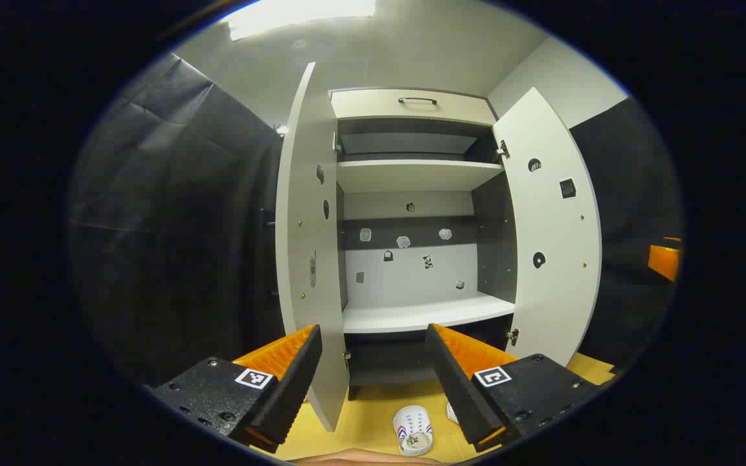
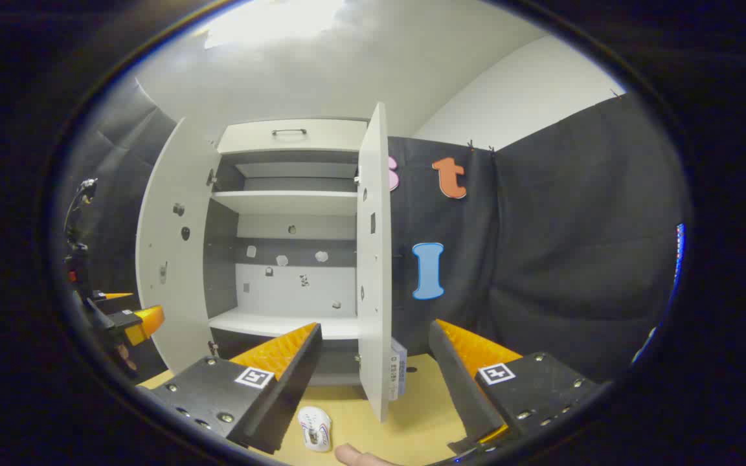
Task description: Grab one shoe with the right hand and put it into the shoe cabinet, grab the other shoe with the left hand and put it into the shoe cabinet; then close the right door with the right hand and the left door with the left hand.
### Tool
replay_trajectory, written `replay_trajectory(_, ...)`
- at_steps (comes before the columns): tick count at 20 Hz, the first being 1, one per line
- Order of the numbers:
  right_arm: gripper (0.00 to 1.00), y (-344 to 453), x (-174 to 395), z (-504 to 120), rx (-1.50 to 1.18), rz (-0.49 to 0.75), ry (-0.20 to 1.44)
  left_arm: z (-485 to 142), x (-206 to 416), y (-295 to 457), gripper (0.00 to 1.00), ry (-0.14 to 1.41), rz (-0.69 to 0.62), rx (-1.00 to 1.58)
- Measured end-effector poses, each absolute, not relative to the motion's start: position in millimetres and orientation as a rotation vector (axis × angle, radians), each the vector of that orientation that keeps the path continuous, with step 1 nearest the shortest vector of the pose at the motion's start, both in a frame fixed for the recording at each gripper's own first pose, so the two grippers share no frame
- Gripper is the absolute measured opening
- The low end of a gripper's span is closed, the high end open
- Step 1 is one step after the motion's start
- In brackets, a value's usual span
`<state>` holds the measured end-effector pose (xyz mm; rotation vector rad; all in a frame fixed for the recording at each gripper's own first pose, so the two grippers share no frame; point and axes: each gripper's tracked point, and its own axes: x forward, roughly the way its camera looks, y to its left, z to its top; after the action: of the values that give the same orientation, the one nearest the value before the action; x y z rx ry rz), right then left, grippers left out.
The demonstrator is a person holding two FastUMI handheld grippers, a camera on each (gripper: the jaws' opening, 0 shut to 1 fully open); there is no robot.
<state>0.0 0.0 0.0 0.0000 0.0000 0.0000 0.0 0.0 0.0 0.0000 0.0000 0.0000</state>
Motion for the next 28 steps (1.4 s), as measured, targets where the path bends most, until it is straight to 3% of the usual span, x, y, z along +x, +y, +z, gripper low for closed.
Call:
replay_trajectory(18,0.99,46.7,14.6,-28.1,-0.078,0.027,-0.021,6.5,-17.2,45.1,0.96,-0.066,0.083,-0.061)
replay_trajectory(28,0.98,106.8,57.5,-167.3,-0.049,0.165,0.174,-3.5,-24.9,48.9,0.95,-0.111,0.087,-0.008)
